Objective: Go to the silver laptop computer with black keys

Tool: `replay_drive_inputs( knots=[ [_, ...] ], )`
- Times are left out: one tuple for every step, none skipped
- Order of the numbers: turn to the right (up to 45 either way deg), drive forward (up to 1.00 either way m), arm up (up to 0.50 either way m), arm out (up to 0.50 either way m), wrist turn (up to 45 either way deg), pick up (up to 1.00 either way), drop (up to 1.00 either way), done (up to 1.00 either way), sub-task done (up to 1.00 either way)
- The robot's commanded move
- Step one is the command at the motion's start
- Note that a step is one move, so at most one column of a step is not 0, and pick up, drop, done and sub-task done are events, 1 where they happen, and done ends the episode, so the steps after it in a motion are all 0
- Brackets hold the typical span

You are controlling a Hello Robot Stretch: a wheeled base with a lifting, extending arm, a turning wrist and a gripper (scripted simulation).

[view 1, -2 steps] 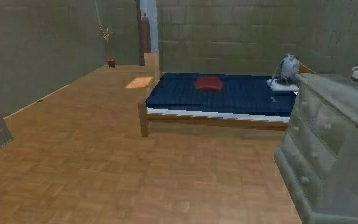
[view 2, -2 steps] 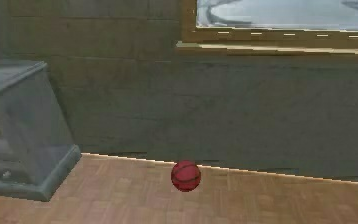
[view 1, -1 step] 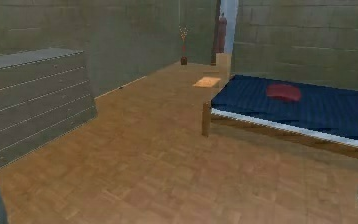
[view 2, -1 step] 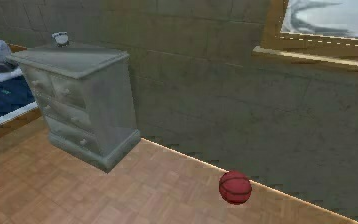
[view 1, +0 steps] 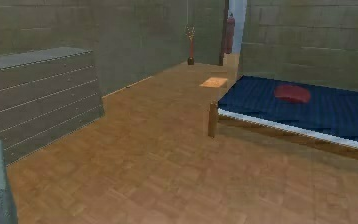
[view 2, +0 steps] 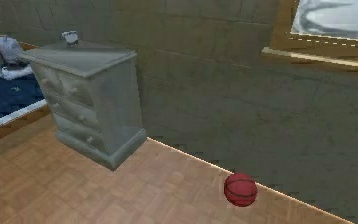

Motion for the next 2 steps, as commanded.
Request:
replay_drive_inputs(
  knots=[
    [27.0,0.00,0.00,0.00,0.0,0.00,0.00,0.00,0.00],
    [0.0,0.20,0.00,0.00,0.0,0.00,0.00,0.00,0.00]
  ],
)
